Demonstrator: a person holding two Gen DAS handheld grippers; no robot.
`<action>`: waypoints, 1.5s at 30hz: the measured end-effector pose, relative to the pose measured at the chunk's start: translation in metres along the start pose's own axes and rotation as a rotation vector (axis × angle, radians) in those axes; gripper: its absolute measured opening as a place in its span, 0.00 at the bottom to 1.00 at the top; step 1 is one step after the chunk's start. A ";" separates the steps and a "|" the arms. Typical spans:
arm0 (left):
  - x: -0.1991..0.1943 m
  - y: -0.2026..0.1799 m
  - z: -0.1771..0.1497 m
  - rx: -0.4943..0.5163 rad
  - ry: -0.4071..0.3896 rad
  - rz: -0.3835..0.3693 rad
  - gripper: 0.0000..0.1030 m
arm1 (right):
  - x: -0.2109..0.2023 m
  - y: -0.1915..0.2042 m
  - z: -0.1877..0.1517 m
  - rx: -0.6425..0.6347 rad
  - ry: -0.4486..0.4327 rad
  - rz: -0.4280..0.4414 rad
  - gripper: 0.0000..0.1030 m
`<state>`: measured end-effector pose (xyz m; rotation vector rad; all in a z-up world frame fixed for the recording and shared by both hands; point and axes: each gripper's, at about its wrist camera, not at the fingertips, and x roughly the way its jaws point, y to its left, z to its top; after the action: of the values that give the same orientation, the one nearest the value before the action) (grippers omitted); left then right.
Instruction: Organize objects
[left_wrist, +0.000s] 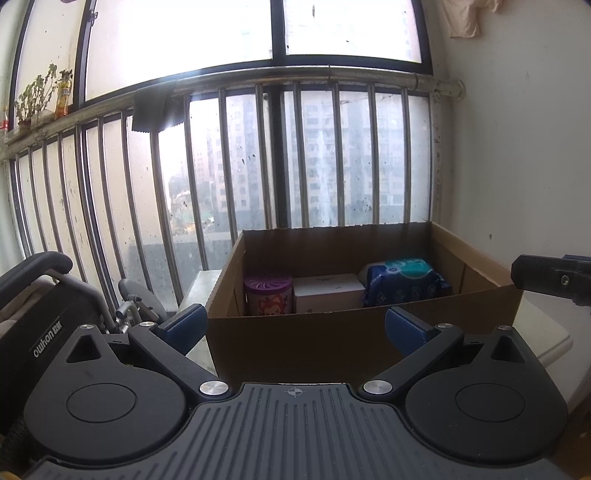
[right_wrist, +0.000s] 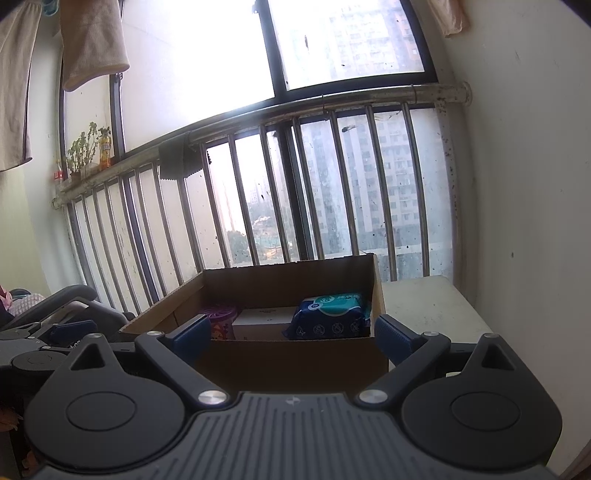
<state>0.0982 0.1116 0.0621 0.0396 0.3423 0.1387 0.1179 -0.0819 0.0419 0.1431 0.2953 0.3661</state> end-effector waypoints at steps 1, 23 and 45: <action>0.000 -0.001 0.000 0.000 0.001 -0.001 1.00 | -0.001 0.000 0.000 0.000 -0.002 0.005 0.96; 0.003 -0.003 -0.001 0.000 0.005 -0.002 1.00 | -0.001 -0.006 0.000 0.001 -0.011 -0.016 1.00; -0.003 -0.003 0.000 -0.001 -0.010 -0.009 1.00 | 0.001 -0.006 0.000 0.001 -0.009 -0.029 1.00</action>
<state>0.0960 0.1081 0.0629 0.0378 0.3323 0.1295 0.1211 -0.0872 0.0400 0.1416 0.2884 0.3366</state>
